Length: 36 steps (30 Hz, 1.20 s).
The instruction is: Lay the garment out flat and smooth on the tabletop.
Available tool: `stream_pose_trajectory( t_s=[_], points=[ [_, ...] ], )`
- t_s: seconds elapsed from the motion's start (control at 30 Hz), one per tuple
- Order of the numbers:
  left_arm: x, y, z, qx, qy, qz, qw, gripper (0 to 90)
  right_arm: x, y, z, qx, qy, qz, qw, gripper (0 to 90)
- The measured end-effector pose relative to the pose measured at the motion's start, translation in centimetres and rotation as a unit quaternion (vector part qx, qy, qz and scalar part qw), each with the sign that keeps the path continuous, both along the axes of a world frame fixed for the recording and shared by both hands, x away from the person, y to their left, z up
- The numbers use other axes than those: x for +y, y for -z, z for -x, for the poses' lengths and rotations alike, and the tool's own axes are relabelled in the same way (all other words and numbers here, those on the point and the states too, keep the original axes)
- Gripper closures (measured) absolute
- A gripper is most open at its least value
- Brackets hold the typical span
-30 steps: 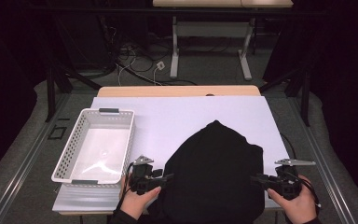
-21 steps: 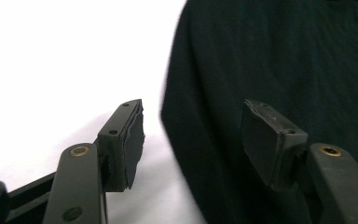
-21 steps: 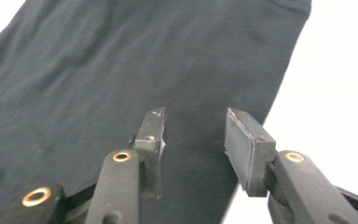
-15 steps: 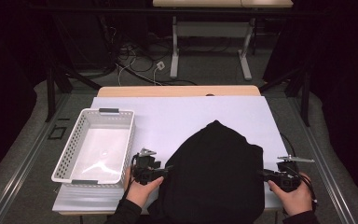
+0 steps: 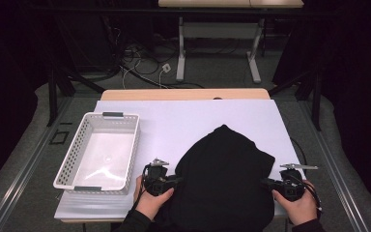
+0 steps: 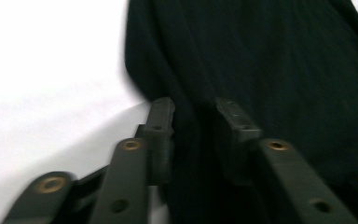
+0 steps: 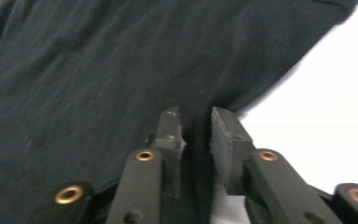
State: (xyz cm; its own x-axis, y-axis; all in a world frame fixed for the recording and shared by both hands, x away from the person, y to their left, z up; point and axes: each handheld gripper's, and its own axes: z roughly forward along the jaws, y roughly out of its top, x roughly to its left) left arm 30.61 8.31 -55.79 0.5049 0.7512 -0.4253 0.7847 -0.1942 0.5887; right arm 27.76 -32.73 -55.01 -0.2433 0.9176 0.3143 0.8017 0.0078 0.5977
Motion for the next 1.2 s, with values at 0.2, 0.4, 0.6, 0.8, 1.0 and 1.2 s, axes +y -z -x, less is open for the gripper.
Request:
stream_pose_trajectory(
  t_s=[0.2,0.4,0.6,0.8,1.0,1.2],
  points=[
    [0.0,-0.1,0.0,0.013,0.004,-0.01,0.9999,87.0,0.5,0.0,0.0,0.008,-0.019,0.005,0.9998,84.8],
    [0.9,-1.1,0.8,0.014,0.005,0.004,0.9999,88.1,0.5,-0.3,0.2,0.014,-0.039,0.0,0.9991,86.0],
    [2.5,-3.1,2.9,-0.001,0.008,0.016,0.9998,88.2,0.4,-1.5,0.8,0.01,-0.052,-0.004,0.9986,86.0],
    [4.4,-5.0,5.9,-0.013,0.007,0.035,0.9993,88.3,-0.4,-2.9,1.6,0.013,-0.062,-0.01,0.9979,86.1],
    [6.3,-6.8,8.8,-0.02,0.001,0.055,0.9983,88.3,-0.3,-4.1,2.5,0.01,-0.079,-0.008,0.9968,86.1],
    [6.5,-9.5,11.0,-0.049,0.02,0.071,0.9961,88.2,-0.4,-5.4,3.2,-0.003,-0.085,-0.005,0.9964,86.1]
  ],
)
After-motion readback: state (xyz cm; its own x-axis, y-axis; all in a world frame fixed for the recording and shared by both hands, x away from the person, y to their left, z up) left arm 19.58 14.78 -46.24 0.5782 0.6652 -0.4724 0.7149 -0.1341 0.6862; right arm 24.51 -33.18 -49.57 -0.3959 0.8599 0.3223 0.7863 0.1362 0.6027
